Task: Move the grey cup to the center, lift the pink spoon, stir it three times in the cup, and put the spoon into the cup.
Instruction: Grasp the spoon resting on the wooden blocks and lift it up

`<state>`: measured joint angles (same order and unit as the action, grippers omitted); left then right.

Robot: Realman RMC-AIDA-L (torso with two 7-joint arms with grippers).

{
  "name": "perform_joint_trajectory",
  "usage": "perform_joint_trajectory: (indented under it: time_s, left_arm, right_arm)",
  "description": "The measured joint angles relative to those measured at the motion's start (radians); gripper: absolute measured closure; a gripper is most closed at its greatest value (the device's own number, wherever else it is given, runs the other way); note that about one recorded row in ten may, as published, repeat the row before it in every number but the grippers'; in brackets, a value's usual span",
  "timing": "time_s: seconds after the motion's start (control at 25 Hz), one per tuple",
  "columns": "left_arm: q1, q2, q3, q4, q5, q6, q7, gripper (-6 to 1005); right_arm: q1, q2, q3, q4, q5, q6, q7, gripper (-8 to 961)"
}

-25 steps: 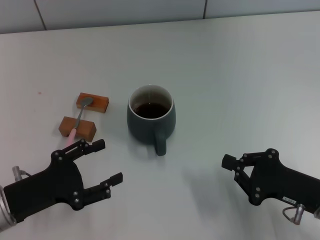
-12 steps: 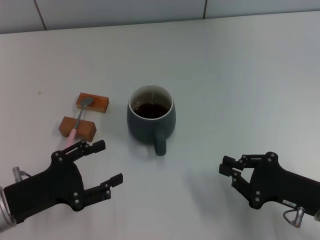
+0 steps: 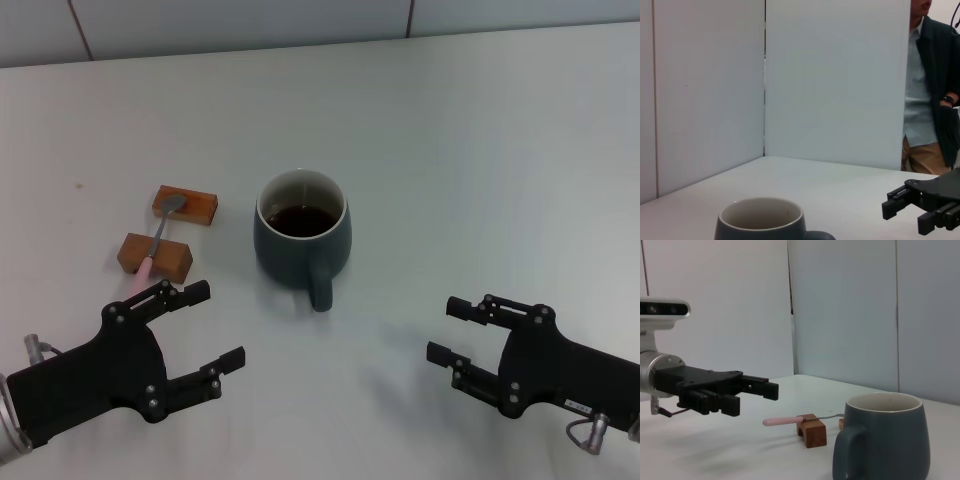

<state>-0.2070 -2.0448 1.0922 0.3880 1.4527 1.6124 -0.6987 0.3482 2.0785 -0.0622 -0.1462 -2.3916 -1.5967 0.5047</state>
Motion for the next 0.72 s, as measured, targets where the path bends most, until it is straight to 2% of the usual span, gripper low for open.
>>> perform_joint_trajectory:
  time_s: [0.24,0.44,0.56,0.6,0.72]
  left_arm:
    - [0.001,0.0,0.0,0.0,0.0,0.006,-0.001,200]
    - [0.005,0.0,-0.003,-0.004,-0.002,0.02,-0.014,200]
    - [0.006,-0.001,-0.02,-0.007,-0.008,0.036,-0.051,200]
    - [0.005,-0.007,-0.108,-0.01,-0.018,0.083,-0.189,200]
    - [-0.001,-0.016,-0.27,-0.022,-0.025,0.151,-0.432,200]
  right_arm:
    - [0.0,0.0,-0.001,0.002,0.0,0.0,0.0,419]
    - [-0.001,0.0,-0.001,0.004,0.0,0.0,0.0,268]
    - [-0.001,0.0,-0.001,0.005,0.0,-0.001,0.0,268]
    - [-0.001,0.0,-0.001,0.005,0.0,-0.002,0.0,268]
    - [-0.001,0.0,-0.001,0.005,0.0,-0.009,0.0,268]
